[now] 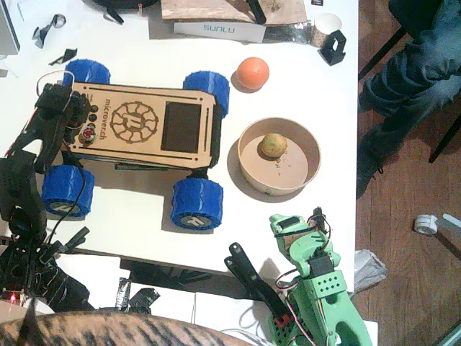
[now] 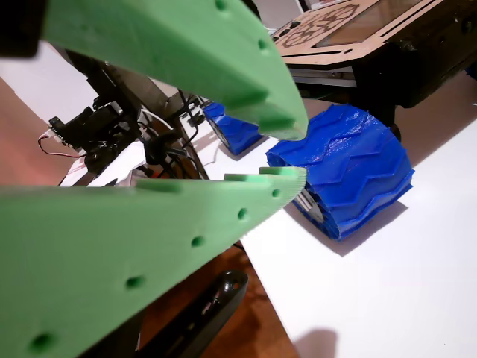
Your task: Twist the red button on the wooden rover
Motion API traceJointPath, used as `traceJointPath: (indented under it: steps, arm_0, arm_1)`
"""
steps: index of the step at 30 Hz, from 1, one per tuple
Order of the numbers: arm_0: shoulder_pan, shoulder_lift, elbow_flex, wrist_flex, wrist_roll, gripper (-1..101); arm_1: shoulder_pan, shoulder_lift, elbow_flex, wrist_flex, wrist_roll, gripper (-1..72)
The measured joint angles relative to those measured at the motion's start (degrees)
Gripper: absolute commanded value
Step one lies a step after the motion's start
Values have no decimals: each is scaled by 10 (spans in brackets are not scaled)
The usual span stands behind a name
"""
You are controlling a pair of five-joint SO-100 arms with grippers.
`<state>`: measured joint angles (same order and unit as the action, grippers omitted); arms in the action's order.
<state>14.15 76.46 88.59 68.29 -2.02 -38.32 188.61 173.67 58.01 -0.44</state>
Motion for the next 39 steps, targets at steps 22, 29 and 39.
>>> traceJointPath:
  steps: [22,29,39]
  arm_0:
    - [40,-75,-96,31,0,253]
    - [39,-101,-96,31,0,241]
    - [40,-126,-97,31,0,230]
  arm_1:
    - [0,0,0,0,0,3]
    - [0,0,0,0,0,3]
    - [0,0,0,0,0,3]
